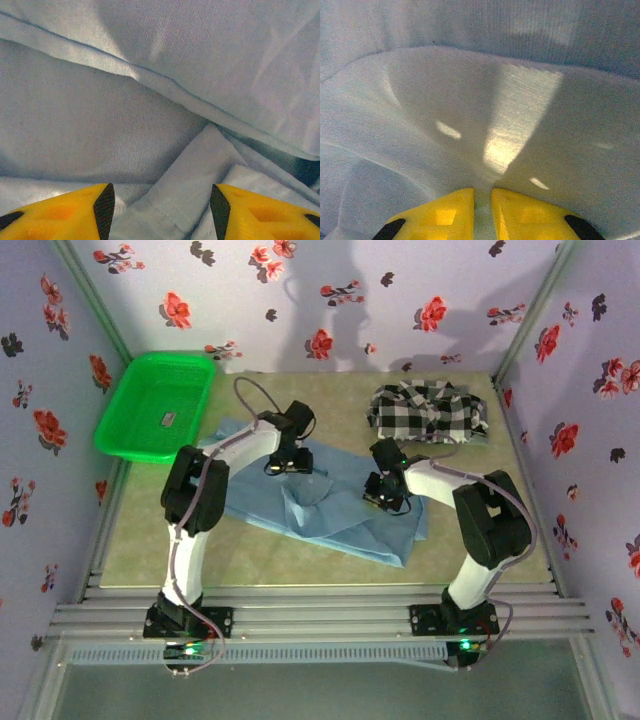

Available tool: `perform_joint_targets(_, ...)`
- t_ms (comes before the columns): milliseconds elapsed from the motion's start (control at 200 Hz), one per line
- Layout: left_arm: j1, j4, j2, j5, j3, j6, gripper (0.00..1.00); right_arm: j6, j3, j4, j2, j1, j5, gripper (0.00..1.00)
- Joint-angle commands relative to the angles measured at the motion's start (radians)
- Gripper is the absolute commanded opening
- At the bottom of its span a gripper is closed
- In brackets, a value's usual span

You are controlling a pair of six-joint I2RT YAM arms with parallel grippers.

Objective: Fold and stack the long sleeve shirts

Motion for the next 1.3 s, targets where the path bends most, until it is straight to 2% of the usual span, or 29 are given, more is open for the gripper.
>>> perform_joint_targets(0, -0.001, 0.01, 0.036, 0.009, 0.026, 0.031, 0.55, -0.02, -0.028, -0.05, 0.045, -0.009, 0.04, 0.21)
perform_joint_targets(150, -0.022, 0.026, 0.063, 0.026, 0.029, 0.039, 0.54, -0.021, -0.023, -0.052, 0.048, -0.009, 0.039, 0.21)
perform_joint_targets(270, -0.029, 0.076, 0.038, 0.047, -0.019, 0.02, 0.48, -0.02, -0.02, -0.056, 0.049, -0.009, 0.042, 0.2)
perform_joint_targets(360, -0.029, 0.107, 0.017, 0.065, -0.048, 0.011, 0.39, -0.015, -0.017, -0.057, 0.05, -0.009, 0.043, 0.2)
perform_joint_targets(525, -0.029, 0.11, -0.007, 0.083, -0.055, 0.022, 0.15, -0.011, -0.013, -0.058, 0.056, -0.009, 0.049, 0.2)
perform_joint_targets(605, -0.029, 0.111, -0.031, 0.087, -0.058, 0.028, 0.09, -0.012, -0.014, -0.058, 0.059, -0.009, 0.053, 0.2)
perform_joint_targets(1000, -0.011, 0.117, -0.181, 0.075, -0.141, 0.026, 0.0, 0.002, -0.019, -0.047, 0.071, -0.009, 0.064, 0.2)
perform_joint_targets(1200, 0.026, 0.132, -0.313, 0.04, -0.223, -0.013, 0.02, 0.025, -0.004, -0.042, 0.089, -0.01, 0.08, 0.2)
perform_joint_targets(1295, 0.038, 0.115, -0.304, 0.07, -0.221, -0.003, 0.04, 0.028, 0.008, -0.033, 0.11, -0.01, 0.065, 0.2)
